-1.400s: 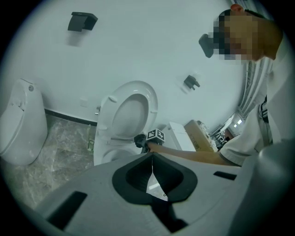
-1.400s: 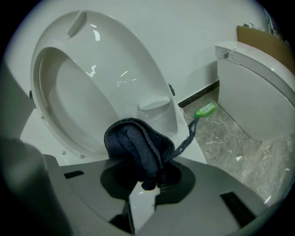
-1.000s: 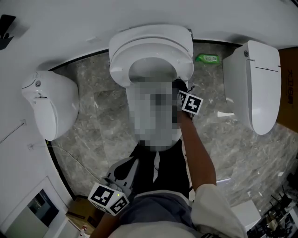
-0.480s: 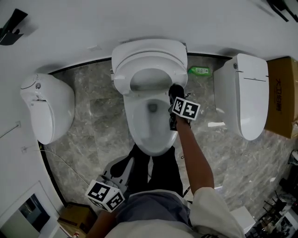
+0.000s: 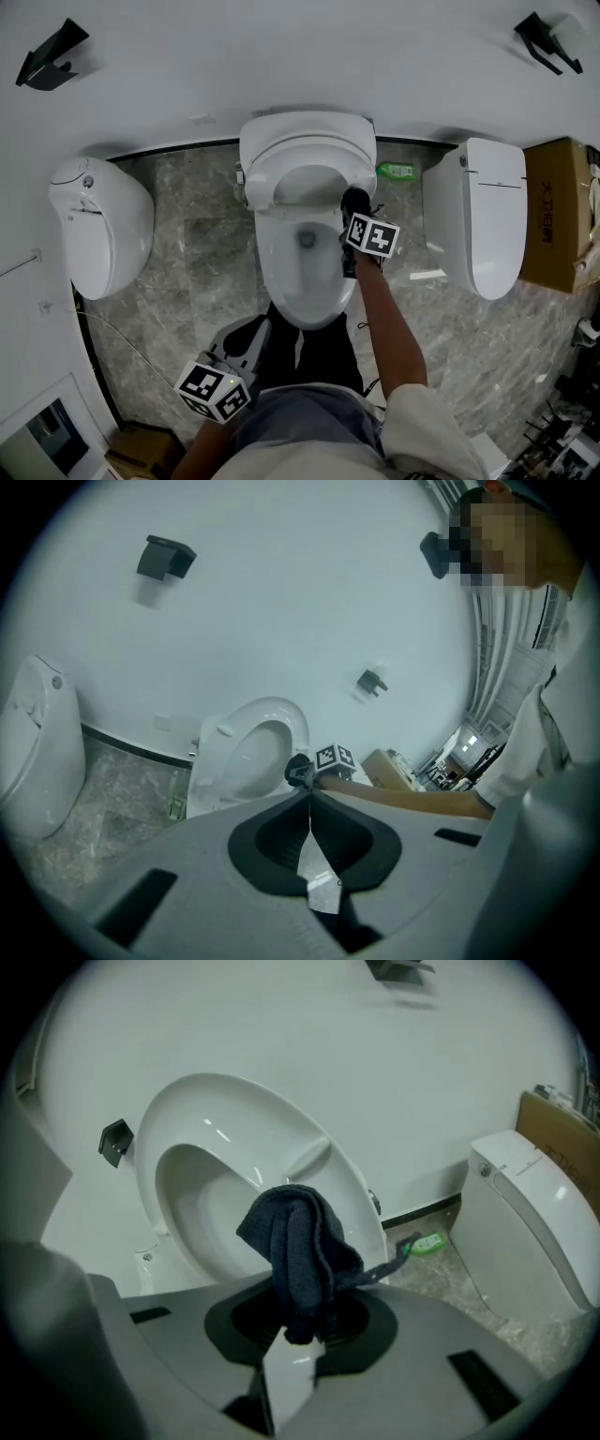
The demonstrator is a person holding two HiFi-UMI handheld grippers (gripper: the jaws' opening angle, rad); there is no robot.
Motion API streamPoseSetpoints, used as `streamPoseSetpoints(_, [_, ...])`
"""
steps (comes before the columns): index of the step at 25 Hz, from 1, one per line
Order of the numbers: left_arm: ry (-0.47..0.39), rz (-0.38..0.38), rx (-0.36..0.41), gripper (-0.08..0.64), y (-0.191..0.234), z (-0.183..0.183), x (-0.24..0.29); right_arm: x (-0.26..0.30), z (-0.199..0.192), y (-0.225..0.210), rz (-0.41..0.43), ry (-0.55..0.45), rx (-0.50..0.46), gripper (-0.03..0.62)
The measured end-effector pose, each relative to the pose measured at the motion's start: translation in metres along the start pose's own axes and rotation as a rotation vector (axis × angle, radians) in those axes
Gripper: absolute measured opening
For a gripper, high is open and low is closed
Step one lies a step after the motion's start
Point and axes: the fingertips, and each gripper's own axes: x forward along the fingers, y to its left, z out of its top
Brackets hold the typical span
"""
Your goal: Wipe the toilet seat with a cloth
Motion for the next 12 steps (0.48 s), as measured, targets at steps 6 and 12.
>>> streamPoseSetpoints(6, [-0.023, -0.009, 0.004, 0.009, 0.006, 0.014, -0.009, -0.019, 0.024, 0.022, 0.013, -0.024, -0.053, 0.069])
streamPoseSetpoints(12, [-0.058, -0.018, 0.004, 0.009, 0.008, 0.032, -0.013, -0.039, 0.048, 0.049, 0.038, -0.041, -0.094, 0.069])
